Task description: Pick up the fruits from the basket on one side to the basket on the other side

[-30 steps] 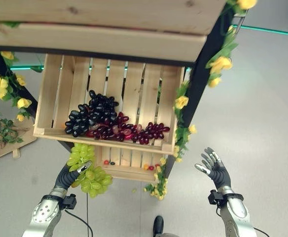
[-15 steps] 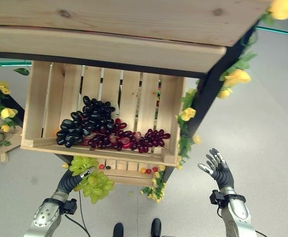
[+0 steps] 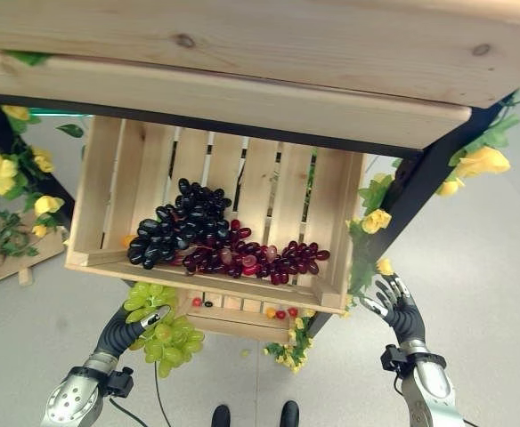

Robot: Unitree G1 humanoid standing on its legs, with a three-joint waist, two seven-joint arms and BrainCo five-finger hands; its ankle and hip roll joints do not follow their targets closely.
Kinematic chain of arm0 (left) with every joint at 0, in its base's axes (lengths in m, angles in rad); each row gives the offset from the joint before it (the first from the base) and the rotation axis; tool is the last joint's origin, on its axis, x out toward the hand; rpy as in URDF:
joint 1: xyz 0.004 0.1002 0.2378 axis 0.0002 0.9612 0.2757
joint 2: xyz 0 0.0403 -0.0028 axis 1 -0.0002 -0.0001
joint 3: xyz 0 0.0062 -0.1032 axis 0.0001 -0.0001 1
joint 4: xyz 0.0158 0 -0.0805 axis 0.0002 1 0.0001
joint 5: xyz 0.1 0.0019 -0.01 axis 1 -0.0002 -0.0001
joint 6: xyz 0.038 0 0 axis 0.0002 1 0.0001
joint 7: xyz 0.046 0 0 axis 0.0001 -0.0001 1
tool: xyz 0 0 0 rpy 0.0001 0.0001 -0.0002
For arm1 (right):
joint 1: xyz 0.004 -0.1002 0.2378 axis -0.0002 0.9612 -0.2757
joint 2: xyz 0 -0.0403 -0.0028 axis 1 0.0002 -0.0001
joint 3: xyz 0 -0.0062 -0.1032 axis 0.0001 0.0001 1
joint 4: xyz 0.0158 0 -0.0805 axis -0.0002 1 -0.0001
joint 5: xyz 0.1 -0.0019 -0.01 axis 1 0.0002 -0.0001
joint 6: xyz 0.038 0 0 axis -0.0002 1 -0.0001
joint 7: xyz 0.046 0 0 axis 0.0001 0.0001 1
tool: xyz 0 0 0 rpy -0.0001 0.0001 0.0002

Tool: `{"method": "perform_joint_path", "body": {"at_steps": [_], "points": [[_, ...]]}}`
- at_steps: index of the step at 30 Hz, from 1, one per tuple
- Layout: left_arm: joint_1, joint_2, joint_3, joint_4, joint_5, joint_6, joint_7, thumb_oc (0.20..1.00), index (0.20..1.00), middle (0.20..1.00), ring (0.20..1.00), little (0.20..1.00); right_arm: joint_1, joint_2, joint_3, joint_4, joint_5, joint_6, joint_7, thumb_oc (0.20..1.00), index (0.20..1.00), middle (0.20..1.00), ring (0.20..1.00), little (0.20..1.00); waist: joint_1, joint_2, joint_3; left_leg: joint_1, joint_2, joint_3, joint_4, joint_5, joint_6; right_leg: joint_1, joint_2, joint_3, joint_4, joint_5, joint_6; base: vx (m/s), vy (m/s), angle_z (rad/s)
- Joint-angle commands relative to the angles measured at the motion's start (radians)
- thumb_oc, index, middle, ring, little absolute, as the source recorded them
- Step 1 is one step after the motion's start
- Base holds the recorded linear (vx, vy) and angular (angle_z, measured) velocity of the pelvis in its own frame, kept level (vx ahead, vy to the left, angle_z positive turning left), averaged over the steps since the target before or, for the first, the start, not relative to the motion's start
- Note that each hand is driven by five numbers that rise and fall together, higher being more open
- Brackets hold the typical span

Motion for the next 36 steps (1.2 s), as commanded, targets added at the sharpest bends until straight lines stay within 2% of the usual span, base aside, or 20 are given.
{"method": "perform_joint_path", "body": {"at_steps": [1, 5, 11, 15, 16, 17, 18, 19, 22, 23, 25, 26, 32, 36], "points": [[-0.095, 0.066, 0.090, -0.175, -0.105, -0.121, -0.042, 0.200, 0.200, 0.200, 0.200, 0.200, -0.056, -0.020, -0.042, -0.006, -0.009, -0.080, -0.009, 1.000, 1.000, 1.000, 1.000, 1.000, 0.008, -0.032, -0.060, 0.007, 0.031, -0.011, 0.078, -0.085, -0.037, 0.018, -0.098, -0.005, 0.050, -0.074, 0.137, 0.02, -0.014, 0.29], [-0.085, 0.102, 0.114, -0.223, -0.173, -0.129, -0.086, 0.200, 0.200, 0.200, 0.200, 0.200, -0.079, -0.021, -0.046, 0.018, 0.006, -0.090, -0.010, 1.000, 1.000, 1.000, 1.000, 1.000, 0.021, -0.037, -0.061, -0.001, 0.028, -0.043, 0.076, -0.083, -0.040, 0.022, -0.102, -0.032, 0.064, -0.086, 0.135, 0.01, -0.012, 0.24], [-0.070, 0.105, 0.136, -0.233, -0.213, -0.130, -0.102, 0.200, 0.200, 0.200, 0.200, 0.200, -0.101, -0.019, -0.042, 0.027, 0.025, -0.096, -0.009, 1.000, 1.000, 1.000, 1.000, 1.000, 0.053, -0.038, -0.052, -0.018, 0.024, -0.087, 0.084, -0.078, -0.045, 0.011, -0.105, -0.068, 0.107, -0.109, 0.128, 0.00, -0.029, 0.24], [-0.088, 0.099, 0.129, -0.232, -0.221, -0.131, -0.102, 0.200, 0.200, 0.200, 0.200, 0.200, -0.106, -0.018, -0.065, 0.022, 0.036, -0.110, -0.027, 1.000, 1.000, 1.000, 1.000, 1.000, 0.091, -0.035, -0.035, -0.063, 0.015, -0.186, 0.101, -0.057, -0.069, 0.015, -0.107, -0.152, 0.137, -0.144, 0.110, -0.02, -0.067, 0.49], [-0.088, 0.099, 0.128, -0.233, -0.221, -0.131, -0.102, 0.200, 0.200, 0.200, 0.200, 0.200, -0.106, -0.018, -0.066, 0.022, 0.036, -0.110, -0.027, 1.000, 1.000, 1.000, 1.000, 1.000, 0.086, -0.034, -0.036, -0.065, 0.014, -0.192, 0.102, -0.056, -0.070, 0.016, -0.107, -0.158, 0.138, -0.145, 0.110, -0.04, -0.084, 0.71], [-0.096, 0.096, 0.122, -0.238, -0.221, -0.131, -0.101, 0.200, 0.200, 0.200, 0.200, 0.200, -0.112, -0.021, -0.073, 0.032, 0.037, -0.117, -0.037, 1.000, 1.000, 1.000, 1.000, 1.000, 0.105, -0.031, -0.027, -0.079, 0.007, -0.230, 0.110, -0.053, -0.083, 0.029, -0.103, -0.198, 0.139, -0.159, 0.102, -0.04, -0.050, 0.73], [-0.097, 0.096, 0.121, -0.238, -0.221, -0.131, -0.101, 0.200, 0.200, 0.200, 0.200, 0.200, -0.113, -0.022, -0.074, 0.033, 0.037, -0.118, -0.037, 1.000, 1.000, 1.000, 1.000, 1.000, 0.102, -0.031, -0.028, -0.085, 0.004, -0.234, 0.110, -0.047, -0.082, 0.027, -0.106, -0.202, 0.137, -0.154, 0.103, -0.07, -0.100, 0.86], [-0.105, 0.095, 0.121, -0.249, -0.224, -0.130, -0.105, 0.200, 0.200, 0.200, 0.200, 0.200, -0.117, -0.026, -0.075, 0.035, 0.039, -0.122, -0.041, 1.000, 1.000, 1.000, 1.000, 1.000, 0.127, -0.027, -0.022, -0.098, 0.001, -0.264, 0.115, -0.039, -0.097, 0.039, -0.101, -0.238, 0.135, -0.169, 0.095, -0.05, -0.064, 0.65], [-0.118, 0.096, 0.113, -0.262, -0.235, -0.129, -0.116, 0.200, 0.200, 0.200, 0.200, 0.200, -0.117, -0.031, -0.077, 0.040, 0.043, -0.122, -0.042, 1.000, 1.000, 1.000, 1.000, 1.000, 0.138, -0.021, -0.019, -0.108, -0.002, -0.292, 0.114, -0.029, -0.110, 0.054, -0.098, -0.276, 0.132, -0.179, 0.088, -0.03, -0.067, 0.67], [-0.121, 0.090, 0.111, -0.276, -0.266, -0.124, -0.131, 0.200, 0.200, 0.200, 0.200, 0.200, -0.113, -0.034, -0.077, 0.039, 0.044, -0.121, -0.041, 1.000, 1.000, 1.000, 1.000, 1.000, 0.151, -0.015, -0.019, -0.114, -0.001, -0.314, 0.108, -0.015, -0.125, 0.065, -0.094, -0.311, 0.131, -0.186, 0.083, -0.03, -0.039, 0.46], [-0.123, 0.090, 0.111, -0.283, -0.271, -0.122, -0.134, 0.200, 0.200, 0.200, 0.200, 0.200, -0.114, -0.035, -0.077, 0.045, 0.045, -0.122, -0.042, 1.000, 1.000, 1.000, 1.000, 1.000, 0.155, -0.012, -0.017, -0.113, 0.001, -0.323, 0.107, -0.012, -0.131, 0.069, -0.092, -0.322, 0.137, -0.193, 0.079, 0.01, -0.090, 0.25], [-0.123, 0.088, 0.114, -0.291, -0.278, -0.122, -0.137, 0.200, 0.200, 0.200, 0.200, 0.200, -0.115, -0.036, -0.077, 0.047, 0.044, -0.122, -0.042, 1.000, 1.000, 1.000, 1.000, 1.000, 0.158, -0.013, -0.020, -0.105, 0.011, -0.322, 0.101, -0.031, -0.141, 0.082, -0.082, -0.320, 0.138, -0.226, 0.076, 0.05, -0.138, 0.27], [-0.124, 0.077, 0.116, -0.298, -0.287, -0.119, -0.130, 0.200, 0.200, 0.200, 0.200, 0.200, -0.119, -0.040, -0.078, 0.050, 0.039, -0.122, -0.047, 1.000, 1.000, 1.000, 1.000, 1.000, 0.184, 0.001, -0.011, -0.107, 0.012, -0.372, 0.096, -0.017, -0.152, 0.086, -0.086, -0.379, 0.195, -0.261, 0.061, 0.00, -0.055, 0.25], [-0.136, 0.076, 0.111, -0.301, -0.284, -0.116, -0.126, 0.200, 0.200, 0.200, 0.200, 0.200, -0.113, -0.039, -0.085, 0.040, 0.033, -0.125, -0.051, 1.000, 1.000, 1.000, 1.000, 1.000, 0.182, 0.010, 0.001, -0.115, 0.008, -0.399, 0.095, -0.006, -0.160, 0.078, -0.092, -0.407, 0.248, -0.294, 0.049, 0.00, -0.032, 0.20]]}}
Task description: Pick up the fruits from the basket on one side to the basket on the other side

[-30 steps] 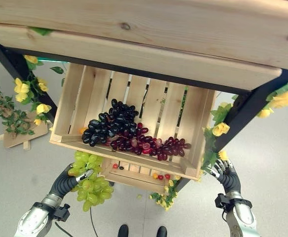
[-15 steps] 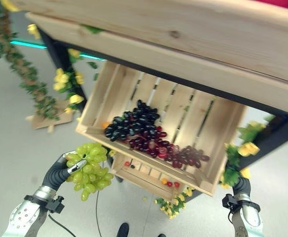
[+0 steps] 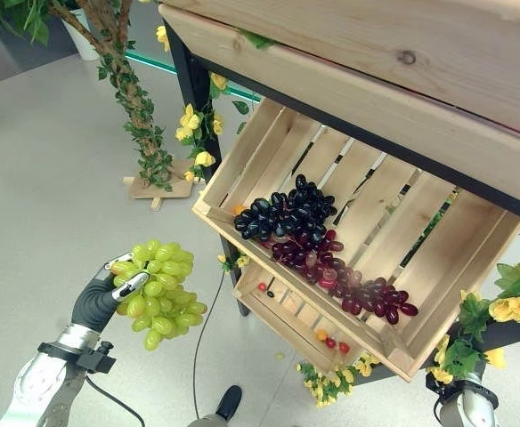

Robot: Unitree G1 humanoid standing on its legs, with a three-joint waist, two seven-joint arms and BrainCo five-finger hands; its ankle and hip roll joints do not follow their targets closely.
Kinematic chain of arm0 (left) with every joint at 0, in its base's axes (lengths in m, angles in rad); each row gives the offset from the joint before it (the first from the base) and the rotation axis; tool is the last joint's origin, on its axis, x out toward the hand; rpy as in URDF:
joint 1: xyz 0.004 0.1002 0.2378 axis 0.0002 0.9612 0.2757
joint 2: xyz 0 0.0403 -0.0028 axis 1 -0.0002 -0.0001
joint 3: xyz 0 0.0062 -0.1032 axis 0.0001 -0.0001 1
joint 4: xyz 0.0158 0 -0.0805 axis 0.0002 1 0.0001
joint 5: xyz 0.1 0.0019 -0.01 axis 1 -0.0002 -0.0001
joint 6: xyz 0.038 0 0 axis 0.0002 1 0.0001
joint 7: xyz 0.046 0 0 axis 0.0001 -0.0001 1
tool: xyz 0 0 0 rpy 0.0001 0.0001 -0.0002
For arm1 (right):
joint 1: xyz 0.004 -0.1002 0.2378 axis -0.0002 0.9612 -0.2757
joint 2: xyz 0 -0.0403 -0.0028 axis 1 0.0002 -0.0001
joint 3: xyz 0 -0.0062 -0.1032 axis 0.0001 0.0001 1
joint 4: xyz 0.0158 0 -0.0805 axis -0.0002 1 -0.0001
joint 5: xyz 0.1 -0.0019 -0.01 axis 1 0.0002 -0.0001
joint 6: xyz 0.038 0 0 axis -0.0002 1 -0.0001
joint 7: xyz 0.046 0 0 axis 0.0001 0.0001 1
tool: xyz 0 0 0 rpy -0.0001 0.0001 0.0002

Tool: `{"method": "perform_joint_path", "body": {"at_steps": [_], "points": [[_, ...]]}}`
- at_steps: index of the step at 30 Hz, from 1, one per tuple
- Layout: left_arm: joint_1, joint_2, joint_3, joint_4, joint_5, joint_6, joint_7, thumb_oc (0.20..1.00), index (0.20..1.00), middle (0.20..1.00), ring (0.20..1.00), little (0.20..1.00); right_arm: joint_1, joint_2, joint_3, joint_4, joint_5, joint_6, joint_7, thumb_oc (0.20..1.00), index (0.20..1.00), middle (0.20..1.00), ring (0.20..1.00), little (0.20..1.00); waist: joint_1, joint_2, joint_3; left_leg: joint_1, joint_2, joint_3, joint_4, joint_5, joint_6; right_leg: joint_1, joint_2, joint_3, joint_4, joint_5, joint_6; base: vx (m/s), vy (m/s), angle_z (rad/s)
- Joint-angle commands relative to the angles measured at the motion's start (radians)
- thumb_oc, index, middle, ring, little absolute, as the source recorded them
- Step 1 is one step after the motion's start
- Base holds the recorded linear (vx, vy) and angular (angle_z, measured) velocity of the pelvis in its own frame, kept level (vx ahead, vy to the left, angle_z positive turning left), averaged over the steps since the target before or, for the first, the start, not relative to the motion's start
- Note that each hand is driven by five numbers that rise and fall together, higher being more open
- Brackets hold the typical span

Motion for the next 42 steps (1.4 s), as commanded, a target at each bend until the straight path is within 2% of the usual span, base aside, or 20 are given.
{"method": "perform_joint_path", "body": {"at_steps": [1, 6, 10, 17, 19, 21, 25, 26, 28, 32, 42], "points": [[-0.084, 0.014, 0.033, -0.126, -0.040, -0.072, 0.004, 0.200, 0.200, 0.200, 0.200, 0.200, -0.167, -0.028, 0.095, -0.087, -0.039, -0.060, 0.040, 1.000, 1.000, 1.000, 1.000, 1.000, 0.075, -0.014, 0.000, 0.023, 0.039, -0.015, -0.008, -0.031, -0.080, -0.008, -0.122, -0.002, 0.221, -0.184, 0.064, 0.00, -0.029, 0.31], [-0.118, -0.015, 0.014, -0.148, -0.106, -0.056, 0.001, 0.200, 0.200, 0.200, 0.200, 0.200, -0.176, -0.020, 0.112, -0.078, -0.047, -0.055, 0.032, 1.000, 1.000, 1.000, 1.000, 1.000, 0.069, -0.010, 0.001, 0.028, 0.039, -0.021, -0.024, -0.025, -0.080, -0.010, -0.123, -0.015, 0.236, -0.196, 0.059, 0.01, -0.029, 0.19], [-0.177, -0.011, 0.000, -0.220, -0.136, -0.047, -0.003, 0.200, 0.200, 0.200, 0.200, 0.200, -0.179, -0.017, 0.137, -0.069, -0.049, -0.044, 0.039, 1.000, 1.000, 1.000, 1.000, 1.000, 0.048, -0.010, -0.006, 0.037, 0.045, -0.008, -0.030, -0.028, -0.076, -0.013, -0.123, 0.002, 0.240, -0.198, 0.059, 0.02, -0.009, 0.02], [-0.380, -0.022, -0.125, -0.238, -0.153, -0.037, 0.046, 0.200, 0.200, 0.200, 0.200, 0.200, -0.216, -0.016, 0.213, -0.017, -0.054, -0.019, 0.043, 1.000, 1.000, 1.000, 1.000, 1.000, -0.004, -0.025, -0.029, 0.060, 0.057, 0.033, -0.043, -0.045, -0.064, -0.010, -0.117, 0.048, 0.216, -0.187, 0.066, 0.03, 0.005, -0.05], [-0.407, -0.026, -0.146, -0.226, -0.153, -0.035, 0.054, 0.200, 0.200, 0.200, 0.200, 0.200, -0.219, -0.016, 0.219, -0.017, -0.057, -0.015, 0.042, 1.000, 1.000, 1.000, 1.000, 1.000, -0.006, -0.028, -0.031, 0.064, 0.059, 0.043, -0.044, -0.047, -0.062, -0.009, -0.117, 0.056, 0.210, -0.184, 0.067, 0.04, 0.013, -0.30], [-0.492, -0.032, -0.213, -0.201, -0.133, -0.019, 0.091, 0.200, 0.200, 0.200, 0.200, 0.200, -0.232, -0.021, 0.251, -0.006, -0.061, -0.003, 0.035, 1.000, 1.000, 1.000, 1.000, 1.000, -0.025, -0.034, -0.041, 0.069, 0.057, 0.057, -0.044, -0.056, -0.055, -0.003, -0.116, 0.071, 0.192, -0.173, 0.073, 0.04, 0.016, -0.29], [-0.602, -0.029, -0.268, -0.165, -0.090, -0.017, 0.119, 0.200, 0.200, 0.200, 0.200, 0.200, -0.247, -0.020, 0.276, 0.001, -0.065, 0.011, 0.035, 1.000, 1.000, 1.000, 1.000, 1.000, -0.039, -0.040, -0.049, 0.079, 0.058, 0.081, -0.043, -0.066, -0.047, 0.003, -0.115, 0.095, 0.171, -0.160, 0.080, 0.03, 0.053, -0.08], [-0.664, -0.038, -0.305, -0.129, -0.074, -0.016, 0.134, 0.200, 0.200, 0.200, 0.200, 0.200, -0.256, -0.021, 0.290, 0.007, -0.067, 0.019, 0.034, 1.000, 1.000, 1.000, 1.000, 1.000, -0.049, -0.039, -0.052, 0.069, 0.046, 0.090, -0.035, -0.048, -0.036, -0.003, -0.125, 0.093, 0.153, -0.118, 0.088, -0.03, 0.124, -0.19], [-0.692, -0.047, -0.317, -0.108, -0.061, -0.020, 0.151, 0.200, 0.200, 0.200, 0.200, 0.200, -0.259, -0.019, 0.298, 0.005, -0.067, 0.023, 0.034, 1.000, 1.000, 1.000, 1.000, 1.000, -0.055, -0.043, -0.057, 0.074, 0.047, 0.100, -0.036, -0.052, -0.033, 0.001, -0.125, 0.103, 0.143, -0.113, 0.091, 0.02, 0.078, -0.21], [-0.770, -0.084, -0.373, 0.019, -0.013, -0.004, 0.191, 0.200, 0.200, 0.200, 0.200, 0.200, -0.266, -0.016, 0.328, 0.015, -0.076, 0.039, 0.033, 1.000, 1.000, 1.000, 1.000, 1.000, -0.081, -0.054, -0.070, 0.100, 0.051, 0.150, -0.037, -0.069, -0.020, 0.015, -0.123, 0.155, 0.108, -0.091, 0.101, 0.06, 0.039, -0.25], [-0.730, -0.082, -0.338, 0.258, 0.087, -0.005, 0.264, 0.200, 0.200, 0.200, 0.200, 0.200, -0.308, 0.010, 0.403, 0.037, -0.075, 0.060, 0.050, 1.000, 1.000, 1.000, 1.000, 1.000, -0.126, -0.059, -0.095, 0.172, 0.072, 0.293, -0.045, -0.100, 0.014, 0.001, -0.115, 0.331, 0.055, -0.035, 0.125, 0.05, 0.051, -0.45]]}}
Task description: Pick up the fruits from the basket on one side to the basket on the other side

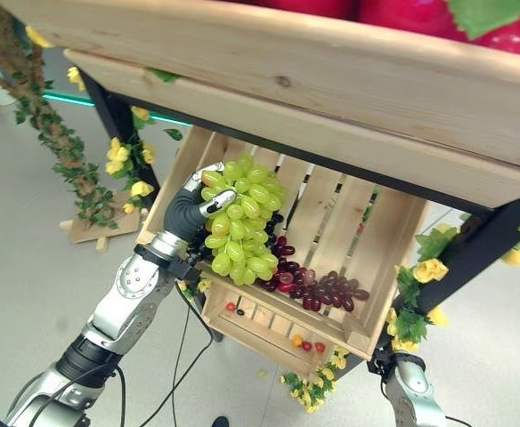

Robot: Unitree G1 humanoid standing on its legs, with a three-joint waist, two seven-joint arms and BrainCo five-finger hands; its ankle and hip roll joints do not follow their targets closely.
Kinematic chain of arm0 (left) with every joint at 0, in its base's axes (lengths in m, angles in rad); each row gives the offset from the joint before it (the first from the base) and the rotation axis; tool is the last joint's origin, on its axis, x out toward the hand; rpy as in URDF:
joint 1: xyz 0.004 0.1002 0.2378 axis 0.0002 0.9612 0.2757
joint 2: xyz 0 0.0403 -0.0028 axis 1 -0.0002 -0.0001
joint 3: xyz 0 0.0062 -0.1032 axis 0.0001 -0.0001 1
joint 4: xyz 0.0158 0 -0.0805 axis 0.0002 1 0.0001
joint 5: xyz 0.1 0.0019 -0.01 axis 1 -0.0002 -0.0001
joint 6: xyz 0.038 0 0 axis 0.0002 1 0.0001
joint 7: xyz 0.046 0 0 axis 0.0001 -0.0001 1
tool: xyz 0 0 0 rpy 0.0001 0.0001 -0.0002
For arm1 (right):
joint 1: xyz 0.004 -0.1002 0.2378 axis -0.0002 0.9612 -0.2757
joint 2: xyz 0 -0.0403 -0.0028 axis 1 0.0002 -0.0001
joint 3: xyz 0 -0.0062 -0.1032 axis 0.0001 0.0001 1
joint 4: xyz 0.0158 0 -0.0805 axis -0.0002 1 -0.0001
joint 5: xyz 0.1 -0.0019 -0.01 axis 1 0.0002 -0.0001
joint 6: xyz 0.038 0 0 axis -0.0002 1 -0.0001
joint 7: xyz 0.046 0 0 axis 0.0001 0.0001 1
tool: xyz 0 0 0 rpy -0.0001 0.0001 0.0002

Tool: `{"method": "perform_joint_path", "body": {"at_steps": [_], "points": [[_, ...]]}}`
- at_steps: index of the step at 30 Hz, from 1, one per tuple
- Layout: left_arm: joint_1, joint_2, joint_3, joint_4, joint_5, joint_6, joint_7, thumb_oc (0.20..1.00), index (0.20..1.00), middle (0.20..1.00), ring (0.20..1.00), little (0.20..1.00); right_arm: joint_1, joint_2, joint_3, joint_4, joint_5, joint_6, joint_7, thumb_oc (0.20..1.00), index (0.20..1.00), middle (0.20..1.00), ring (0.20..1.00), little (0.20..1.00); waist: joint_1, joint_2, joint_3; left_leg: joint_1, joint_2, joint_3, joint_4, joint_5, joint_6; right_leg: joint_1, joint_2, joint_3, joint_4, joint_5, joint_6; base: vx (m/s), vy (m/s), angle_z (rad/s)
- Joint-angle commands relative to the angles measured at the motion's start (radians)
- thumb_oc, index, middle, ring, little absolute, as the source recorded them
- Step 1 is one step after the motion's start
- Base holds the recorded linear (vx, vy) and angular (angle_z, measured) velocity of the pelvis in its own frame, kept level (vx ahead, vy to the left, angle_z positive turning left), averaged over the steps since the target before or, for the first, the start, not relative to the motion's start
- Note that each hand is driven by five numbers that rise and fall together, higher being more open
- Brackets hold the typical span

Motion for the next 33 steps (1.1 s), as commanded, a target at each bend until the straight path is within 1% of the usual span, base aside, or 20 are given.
{"method": "perform_joint_path", "body": {"at_steps": [1, 3, 4, 5, 6, 10, 13, 15, 16, 17, 18, 19, 20, 25, 27, 28, 30, 33], "points": [[-0.057, -0.003, 0.068, 0.101, 0.088, -0.048, 0.074, 0.200, 0.200, 0.200, 0.200, 0.200, -0.091, 0.008, 0.042, -0.073, -0.054, -0.034, 0.044, 1.000, 1.000, 1.000, 1.000, 1.000, -0.015, -0.038, -0.014, 0.062, 0.019, 0.063, 0.018, -0.094, -0.011, 0.066, -0.076, 0.131, -0.079, 0.021, 0.125, 0.05, 0.048, -0.43], [-0.077, 0.000, 0.074, 0.164, 0.097, -0.046, 0.089, 0.200, 0.200, 0.200, 0.200, 0.200, -0.099, 0.011, 0.052, -0.067, -0.056, -0.027, 0.047, 1.000, 1.000, 1.000, 1.000, 1.000, -0.023, -0.035, -0.017, 0.077, 0.022, 0.093, 0.016, -0.099, -0.006, 0.060, -0.072, 0.163, -0.081, 0.028, 0.128, 0.03, 0.044, -0.55], [-0.078, 0.000, 0.074, 0.166, 0.097, -0.047, 0.089, 0.200, 0.200, 0.200, 0.200, 0.200, -0.099, 0.011, 0.052, -0.067, -0.056, -0.027, 0.047, 1.000, 1.000, 1.000, 1.000, 1.000, -0.021, -0.035, -0.017, 0.078, 0.023, 0.095, 0.015, -0.099, -0.006, 0.059, -0.071, 0.165, -0.080, 0.028, 0.128, 0.02, 0.056, -0.71], [-0.102, -0.005, 0.080, 0.241, 0.113, -0.044, 0.124, 0.200, 0.200, 0.200, 0.200, 0.200, -0.102, 0.014, 0.069, -0.073, -0.061, -0.023, 0.048, 1.000, 1.000, 1.000, 1.000, 1.000, -0.037, -0.034, -0.019, 0.088, 0.022, 0.122, 0.017, -0.108, 0.003, 0.051, -0.070, 0.196, -0.080, 0.034, 0.134, 0.01, 0.061, -0.60], [-0.119, 0.004, 0.082, 0.281, 0.126, -0.043, 0.135, 0.200, 0.200, 0.200, 0.200, 0.200, -0.107, 0.014, 0.076, -0.074, -0.058, -0.022, 0.051, 1.000, 1.000, 1.000, 1.000, 1.000, -0.044, -0.032, -0.018, 0.097, 0.023, 0.139, 0.016, -0.112, 0.007, 0.046, -0.069, 0.219, -0.078, 0.036, 0.136, 0.01, 0.069, -0.52], [-0.156, 0.024, 0.096, 0.368, 0.169, -0.039, 0.180, 0.200, 0.200, 0.200, 0.200, 0.200, -0.116, 0.021, 0.096, -0.070, -0.053, -0.022, 0.053, 1.000, 1.000, 1.000, 1.000, 1.000, -0.064, -0.028, -0.021, 0.117, 0.025, 0.182, 0.015, -0.121, 0.015, 0.036, -0.065, 0.268, -0.080, 0.044, 0.143, 0.01, 0.042, -0.51], [-0.160, 0.034, 0.098, 0.395, 0.189, -0.034, 0.184, 0.200, 0.200, 0.200, 0.200, 0.200, -0.118, 0.022, 0.102, -0.075, -0.054, -0.021, 0.056, 1.000, 1.000, 1.000, 1.000, 1.000, -0.070, -0.027, -0.023, 0.124, 0.026, 0.195, 0.012, -0.124, 0.017, 0.034, -0.063, 0.283, -0.083, 0.048, 0.145, 0.02, 0.018, -0.40], [-0.177, 0.038, 0.091, 0.470, 0.231, -0.006, 0.198, 0.200, 0.200, 0.200, 0.200, 0.200, -0.119, 0.026, 0.111, -0.076, -0.049, -0.020, 0.059, 1.000, 1.000, 1.000, 1.000, 1.000, -0.082, -0.024, -0.028, 0.137, 0.027, 0.212, 0.008, -0.128, 0.019, 0.036, -0.060, 0.299, -0.087, 0.048, 0.148, 0.02, 0.019, -0.12], [-0.177, 0.038, 0.091, 0.470, 0.230, -0.006, 0.198, 0.200, 0.200, 0.200, 0.200, 0.200, -0.119, 0.026, 0.111, -0.076, -0.049, -0.020, 0.059, 1.000, 1.000, 1.000, 1.000, 1.000, -0.082, -0.024, -0.028, 0.138, 0.027, 0.212, 0.008, -0.128, 0.019, 0.036, -0.060, 0.299, -0.087, 0.048, 0.148, 0.01, 0.017, -0.19], [-0.199, 0.032, 0.079, 0.515, 0.253, 0.015, 0.205, 0.209, 0.209, 0.209, 0.209, 0.209, -0.125, 0.027, 0.118, -0.071, -0.047, -0.021, 0.058, 1.000, 1.000, 1.000, 1.000, 1.000, -0.089, -0.022, -0.029, 0.144, 0.027, 0.220, 0.007, -0.129, 0.021, 0.036, -0.060, 0.306, -0.087, 0.049, 0.148, 0.00, 0.010, -0.22], [-0.207, 0.029, 0.077, 0.532, 0.261, 0.024, 0.200, 0.313, 0.313, 0.313, 0.313, 0.313, -0.125, 0.028, 0.119, -0.073, -0.049, -0.020, 0.056, 1.000, 1.000, 1.000, 1.000, 1.000, -0.092, -0.021, -0.030, 0.146, 0.028, 0.223, 0.006, -0.130, 0.022, 0.036, -0.059, 0.308, -0.087, 0.049, 0.148, 0.00, 0.006, -0.17], [-0.217, 0.026, 0.070, 0.555, 0.269, 0.031, 0.199, 0.482, 0.482, 0.482, 0.482, 0.482, -0.124, 0.028, 0.121, -0.076, -0.051, -0.020, 0.055, 1.000, 1.000, 1.000, 1.000, 1.000, -0.094, -0.020, -0.030, 0.147, 0.027, 0.224, 0.005, -0.130, 0.022, 0.038, -0.059, 0.309, -0.088, 0.049, 0.149, 0.00, -0.003, -0.06], [-0.232, 0.024, 0.058, 0.583, 0.273, 0.042, 0.188, 1.000, 1.000, 1.000, 1.000, 1.000, -0.125, 0.028, 0.121, -0.076, -0.053, -0.019, 0.055, 1.000, 1.000, 1.000, 1.000, 1.000, -0.097, -0.019, -0.031, 0.150, 0.027, 0.226, 0.003, -0.130, 0.023, 0.039, -0.058, 0.308, -0.090, 0.049, 0.150, 0.00, -0.004, -0.04], [-0.275, 0.003, 0.043, 0.663, 0.315, 0.085, 0.180, 1.000, 1.000, 1.000, 1.000, 1.000, -0.122, 0.032, 0.120, -0.082, -0.053, -0.018, 0.058, 1.000, 1.000, 1.000, 1.000, 1.000, -0.102, -0.017, -0.027, 0.153, 0.028, 0.229, 0.002, -0.131, 0.026, 0.044, -0.058, 0.306, -0.096, 0.053, 0.152, 0.00, -0.001, -0.01], [-0.291, -0.007, 0.037, 0.692, 0.345, 0.110, 0.193, 1.000, 1.000, 1.000, 1.000, 1.000, -0.120, 0.030, 0.118, -0.086, -0.057, -0.019, 0.056, 1.000, 1.000, 1.000, 1.000, 1.000, -0.101, -0.017, -0.027, 0.154, 0.028, 0.227, 0.002, -0.131, 0.027, 0.047, -0.059, 0.302, -0.099, 0.053, 0.152, 0.00, 0.000, 0.00], [-0.299, -0.011, 0.033, 0.709, 0.354, 0.125, 0.183, 1.000, 1.000, 1.000, 1.000, 1.000, -0.119, 0.030, 0.112, -0.086, -0.058, -0.019, 0.054, 1.000, 1.000, 1.000, 1.000, 1.000, -0.101, -0.017, -0.025, 0.153, 0.028, 0.225, 0.002, -0.132, 0.028, 0.048, -0.060, 0.300, -0.099, 0.054, 0.153, 0.00, 0.000, 0.00], [-0.320, -0.022, 0.030, 0.734, 0.395, 0.156, 0.207, 1.000, 1.000, 1.000, 1.000, 1.000, -0.123, 0.030, 0.109, -0.086, -0.058, -0.022, 0.050, 1.000, 1.000, 1.000, 1.000, 1.000, -0.098, -0.017, -0.023, 0.152, 0.027, 0.222, 0.002, -0.131, 0.028, 0.050, -0.061, 0.296, -0.101, 0.054, 0.154, -0.02, -0.007, 0.01], [-0.358, -0.032, 0.009, 0.786, 0.470, 0.196, 0.191, 1.000, 1.000, 1.000, 1.000, 1.000, -0.127, 0.026, 0.100, -0.084, -0.066, -0.022, 0.046, 1.000, 1.000, 1.000, 1.000, 1.000, -0.093, -0.019, -0.018, 0.146, 0.026, 0.212, 0.006, -0.131, 0.030, 0.053, -0.061, 0.287, -0.101, 0.054, 0.153, -0.03, -0.014, 0.03]]}}
